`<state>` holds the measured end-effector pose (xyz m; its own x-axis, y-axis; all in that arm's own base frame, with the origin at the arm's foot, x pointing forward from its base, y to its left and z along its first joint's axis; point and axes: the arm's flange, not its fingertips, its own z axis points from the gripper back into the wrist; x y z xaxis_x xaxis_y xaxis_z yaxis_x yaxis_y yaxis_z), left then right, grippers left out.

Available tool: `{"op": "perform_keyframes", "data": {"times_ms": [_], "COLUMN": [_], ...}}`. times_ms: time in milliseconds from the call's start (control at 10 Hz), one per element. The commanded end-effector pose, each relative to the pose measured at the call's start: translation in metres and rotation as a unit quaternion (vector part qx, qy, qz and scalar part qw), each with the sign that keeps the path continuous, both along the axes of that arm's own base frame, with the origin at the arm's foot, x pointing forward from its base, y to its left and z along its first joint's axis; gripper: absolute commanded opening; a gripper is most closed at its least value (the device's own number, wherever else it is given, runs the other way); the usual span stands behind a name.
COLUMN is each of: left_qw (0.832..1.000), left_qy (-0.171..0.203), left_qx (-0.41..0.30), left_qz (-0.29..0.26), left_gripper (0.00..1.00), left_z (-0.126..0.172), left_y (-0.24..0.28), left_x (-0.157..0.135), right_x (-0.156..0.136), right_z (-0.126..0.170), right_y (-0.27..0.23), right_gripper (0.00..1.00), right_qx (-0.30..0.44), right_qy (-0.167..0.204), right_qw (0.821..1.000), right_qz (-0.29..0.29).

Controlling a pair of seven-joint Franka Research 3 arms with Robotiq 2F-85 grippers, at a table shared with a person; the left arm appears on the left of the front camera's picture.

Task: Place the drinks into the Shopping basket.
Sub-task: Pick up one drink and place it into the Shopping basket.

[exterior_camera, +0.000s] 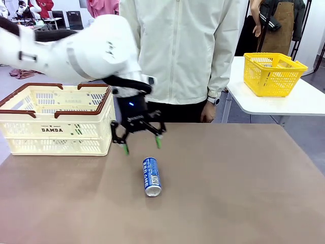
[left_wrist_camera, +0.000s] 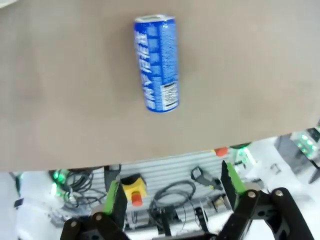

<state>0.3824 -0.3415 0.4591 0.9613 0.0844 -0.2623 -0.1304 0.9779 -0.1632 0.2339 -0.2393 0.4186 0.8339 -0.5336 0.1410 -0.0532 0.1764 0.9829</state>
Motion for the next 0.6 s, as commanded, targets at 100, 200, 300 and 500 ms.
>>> {"op": "perform_keyframes", "data": {"times_ms": [100,200,300,500], "left_qw": [0.993,0.991,0.989,0.989], "left_qy": [-0.067,-0.078,-0.076,-0.084], "left_qx": [0.091,0.103,0.118,0.120], "left_qz": [0.031,0.042,0.037,0.014], "left_gripper": [1.00,1.00,1.00,1.00], "left_z": [-0.039,-0.052,-0.063,-0.080], "left_y": [-0.042,-0.048,-0.050,-0.052], "left_x": [-0.014,-0.013,-0.006,0.008], "right_x": [-0.001,-0.001,-0.001,-0.001], "right_z": [0.000,0.000,0.000,0.000], "right_y": [-0.001,-0.001,-0.001,-0.001], "right_gripper": [1.00,1.00,1.00,1.00], "right_qx": [-0.004,-0.004,-0.004,-0.004], "right_qy": [-0.010,-0.010,-0.010,-0.010], "right_qw": [1.000,1.000,1.000,1.000], "right_qz": [0.006,0.006,0.006,0.006]}}
